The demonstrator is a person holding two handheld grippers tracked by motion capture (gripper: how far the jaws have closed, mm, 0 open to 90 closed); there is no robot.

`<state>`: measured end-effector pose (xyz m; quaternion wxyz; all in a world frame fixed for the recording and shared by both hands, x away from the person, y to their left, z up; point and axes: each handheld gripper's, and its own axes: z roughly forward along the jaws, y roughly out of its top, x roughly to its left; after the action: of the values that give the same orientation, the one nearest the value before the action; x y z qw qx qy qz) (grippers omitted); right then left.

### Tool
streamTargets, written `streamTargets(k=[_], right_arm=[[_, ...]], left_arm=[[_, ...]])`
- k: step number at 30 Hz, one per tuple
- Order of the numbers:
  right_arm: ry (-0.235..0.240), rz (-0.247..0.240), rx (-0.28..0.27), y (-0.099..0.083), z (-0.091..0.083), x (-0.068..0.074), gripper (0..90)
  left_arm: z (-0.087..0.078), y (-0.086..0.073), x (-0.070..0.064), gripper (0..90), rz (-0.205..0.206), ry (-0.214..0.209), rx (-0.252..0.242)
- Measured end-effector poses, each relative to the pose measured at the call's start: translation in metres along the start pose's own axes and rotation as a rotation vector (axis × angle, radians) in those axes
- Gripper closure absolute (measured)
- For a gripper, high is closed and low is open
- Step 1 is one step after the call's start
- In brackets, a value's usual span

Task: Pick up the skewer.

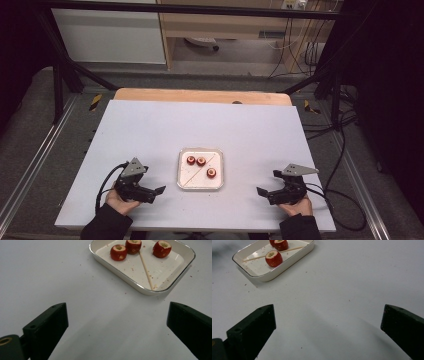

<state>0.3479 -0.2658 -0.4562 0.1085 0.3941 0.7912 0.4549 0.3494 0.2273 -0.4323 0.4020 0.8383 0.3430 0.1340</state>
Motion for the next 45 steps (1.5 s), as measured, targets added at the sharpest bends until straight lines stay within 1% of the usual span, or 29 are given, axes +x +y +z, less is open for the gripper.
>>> streamTargets(k=[7, 10, 15, 21, 24, 25, 27, 29, 30, 32, 33, 35, 37, 38, 40, 41, 42, 43, 44, 45], right_arm=[[0.001, -0.002, 0.005, 0.0, 0.001, 0.0, 0.4], [0.0, -0.001, 0.007, 0.0, 0.0, 0.0, 0.5], [-0.002, -0.002, 0.008, 0.0, 0.0, 0.0, 0.4], [0.002, 0.001, 0.011, 0.0, 0.001, 0.001, 0.4], [0.001, 0.0, 0.011, 0.0, 0.001, 0.0, 0.5], [0.001, 0.0, 0.011, 0.0, 0.001, 0.0, 0.5], [0.003, 0.001, 0.013, 0.0, 0.001, 0.0, 0.4], [0.004, 0.001, 0.012, -0.001, 0.001, 0.001, 0.4], [0.004, 0.001, 0.012, -0.001, 0.001, 0.001, 0.4], [0.005, 0.001, 0.012, -0.001, 0.001, 0.0, 0.4], [0.005, 0.001, 0.012, -0.001, 0.001, 0.0, 0.4], [0.005, 0.0, 0.012, -0.001, 0.001, 0.0, 0.5], [0.005, 0.0, 0.013, -0.001, 0.001, 0.0, 0.4], [0.006, 0.001, 0.012, 0.0, 0.001, 0.0, 0.4], [0.008, 0.004, 0.01, 0.0, 0.001, 0.001, 0.4], [0.008, 0.004, 0.01, 0.0, 0.001, 0.001, 0.4], [0.007, 0.001, 0.01, 0.0, 0.001, 0.0, 0.5], [0.01, 0.004, 0.01, 0.0, 0.001, 0.001, 0.5], [0.01, 0.004, 0.01, 0.0, 0.001, 0.001, 0.5], [0.009, 0.001, 0.012, 0.0, 0.001, 0.0, 0.4]], left_arm=[[0.01, 0.014, -0.01, 3.8, 0.017, -0.022, 0.006], [0.015, 0.021, -0.014, 4.2, 0.033, -0.029, 0.01], [0.025, 0.032, -0.021, 4.8, 0.053, -0.048, 0.032], [0.04, 0.044, -0.03, 6.9, 0.076, -0.044, 0.073], [0.049, 0.049, -0.035, 9.8, 0.091, -0.026, 0.095], [0.052, 0.05, -0.036, 11.2, 0.099, -0.02, 0.106], [0.058, 0.053, -0.039, 16.8, 0.105, -0.015, 0.118], [0.063, 0.055, -0.041, 20.6, 0.097, -0.015, 0.13], [0.065, 0.056, -0.041, 20.6, 0.093, -0.014, 0.138], [0.069, 0.058, -0.043, 26.4, 0.089, -0.01, 0.142], [0.07, 0.058, -0.044, 26.4, 0.085, -0.004, 0.142], [0.073, 0.06, -0.046, 34.2, 0.085, -0.004, 0.147], [0.075, 0.06, -0.05, 35.9, 0.1, 0.026, 0.151], [0.076, 0.06, -0.052, 40.3, 0.108, 0.031, 0.158], [0.076, 0.059, -0.054, 46.5, 0.109, 0.041, 0.15], [0.076, 0.059, -0.055, 46.5, 0.108, 0.045, 0.149], [0.076, 0.059, -0.056, 49.4, 0.105, 0.048, 0.148], [0.076, 0.059, -0.056, 54.7, 0.106, 0.049, 0.148], [0.077, 0.058, -0.057, 54.7, 0.106, 0.05, 0.148], [0.077, 0.058, -0.057, 58.7, 0.106, 0.051, 0.15]])
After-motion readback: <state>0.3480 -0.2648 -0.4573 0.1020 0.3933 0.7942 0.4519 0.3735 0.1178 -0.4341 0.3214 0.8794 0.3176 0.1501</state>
